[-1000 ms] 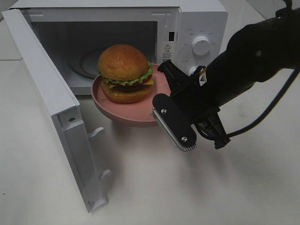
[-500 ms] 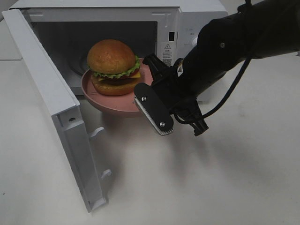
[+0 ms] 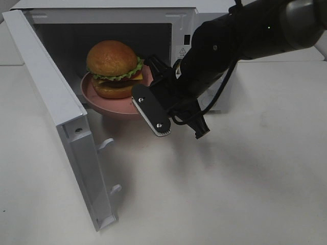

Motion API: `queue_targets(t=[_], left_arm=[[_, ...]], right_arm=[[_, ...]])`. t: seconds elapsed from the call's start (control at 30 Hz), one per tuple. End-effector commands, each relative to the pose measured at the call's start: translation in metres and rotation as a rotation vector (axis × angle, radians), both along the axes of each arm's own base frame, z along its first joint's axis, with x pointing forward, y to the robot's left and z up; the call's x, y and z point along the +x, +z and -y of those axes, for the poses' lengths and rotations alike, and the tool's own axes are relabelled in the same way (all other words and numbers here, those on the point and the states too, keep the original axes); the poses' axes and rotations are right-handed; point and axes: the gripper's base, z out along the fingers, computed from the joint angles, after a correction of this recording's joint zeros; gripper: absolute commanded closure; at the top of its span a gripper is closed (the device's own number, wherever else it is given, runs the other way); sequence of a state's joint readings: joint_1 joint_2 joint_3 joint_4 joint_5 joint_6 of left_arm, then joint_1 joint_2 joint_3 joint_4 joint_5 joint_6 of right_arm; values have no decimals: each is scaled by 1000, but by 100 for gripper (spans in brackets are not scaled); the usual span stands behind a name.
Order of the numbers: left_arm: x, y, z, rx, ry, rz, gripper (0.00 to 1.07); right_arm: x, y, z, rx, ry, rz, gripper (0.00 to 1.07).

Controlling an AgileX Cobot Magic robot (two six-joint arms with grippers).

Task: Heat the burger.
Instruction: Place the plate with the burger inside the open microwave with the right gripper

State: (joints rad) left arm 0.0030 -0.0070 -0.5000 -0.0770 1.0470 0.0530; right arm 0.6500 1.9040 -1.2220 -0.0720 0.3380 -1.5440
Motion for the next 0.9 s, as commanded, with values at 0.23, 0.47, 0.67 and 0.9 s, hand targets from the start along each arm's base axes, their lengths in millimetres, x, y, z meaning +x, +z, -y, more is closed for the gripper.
queue_targets(t=[0.23, 0.47, 0.67, 0.9], left_arm=[[-3, 0, 0, -3, -1, 30, 9], [-3, 0, 0, -3, -1, 30, 9], [-3, 0, 0, -3, -1, 30, 9], [-3, 0, 0, -3, -1, 30, 9]], right_arm=[[26, 14, -10, 73, -89, 87, 107], [37, 13, -18, 76, -114, 77, 107], [53, 15, -28, 94, -162, 64, 107], [68, 13, -38, 102, -184, 74, 106]])
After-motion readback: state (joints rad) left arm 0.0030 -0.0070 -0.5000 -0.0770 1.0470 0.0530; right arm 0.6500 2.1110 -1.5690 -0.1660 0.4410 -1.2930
